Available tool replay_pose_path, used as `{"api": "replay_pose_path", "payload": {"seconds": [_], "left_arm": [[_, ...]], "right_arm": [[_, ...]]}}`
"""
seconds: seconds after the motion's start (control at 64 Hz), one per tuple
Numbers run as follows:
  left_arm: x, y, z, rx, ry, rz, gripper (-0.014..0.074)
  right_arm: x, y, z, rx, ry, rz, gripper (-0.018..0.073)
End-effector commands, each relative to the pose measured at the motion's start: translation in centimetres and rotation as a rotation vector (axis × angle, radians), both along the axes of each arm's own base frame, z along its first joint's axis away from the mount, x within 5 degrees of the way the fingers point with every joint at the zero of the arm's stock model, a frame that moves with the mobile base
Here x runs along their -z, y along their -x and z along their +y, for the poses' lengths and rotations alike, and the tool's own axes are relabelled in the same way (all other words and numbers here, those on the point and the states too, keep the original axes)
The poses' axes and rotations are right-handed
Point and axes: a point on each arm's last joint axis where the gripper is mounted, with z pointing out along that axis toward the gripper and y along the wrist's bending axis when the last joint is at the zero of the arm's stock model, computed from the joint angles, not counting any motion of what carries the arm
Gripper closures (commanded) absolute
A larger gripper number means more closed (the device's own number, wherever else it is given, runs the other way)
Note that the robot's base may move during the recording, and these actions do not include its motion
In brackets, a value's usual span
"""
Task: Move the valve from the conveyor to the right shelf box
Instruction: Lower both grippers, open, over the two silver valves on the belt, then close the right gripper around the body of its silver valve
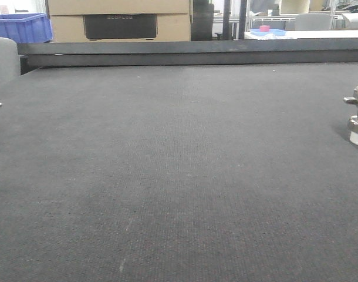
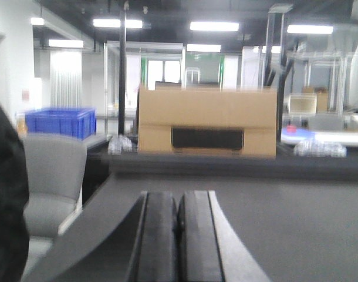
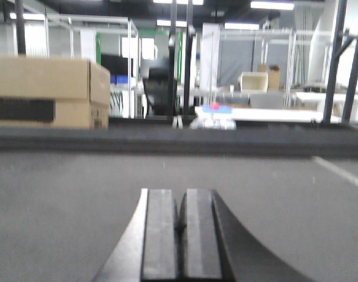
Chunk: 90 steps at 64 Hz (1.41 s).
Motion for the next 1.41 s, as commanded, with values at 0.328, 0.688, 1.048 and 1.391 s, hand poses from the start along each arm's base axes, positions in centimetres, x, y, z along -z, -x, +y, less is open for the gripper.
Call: {"api": "replay_pose_path", "payload": {"seconds": [0.328,0.688,1.048,1.391], "left_arm": [[-11.0,-1.7,-0.1,0.013,-0.002,0.232,0.0232],[-13.9,-6.4,-0.3,0.048,0.008,0.453,-0.0001],[-15.3,-14.0,-0.2,0.046,0.094,0.898,-0.0001],[-12.8,-22.7,0.8,-0.037,0.022,1.283,-0.0001]], "right_arm": [[-10.5,-0.8,0.2,-0.024,0.004,0.02,0.0244],[-10.5,-7.2,0.2,-0.027,0.052,0.347,-0.0009],[-16.0,-14.3,1.1,-0.108,0.07,0.83,-0.0009],[-15.1,-21.7,1.4,-0.139,0.083,1.144,-0.0009]]}}
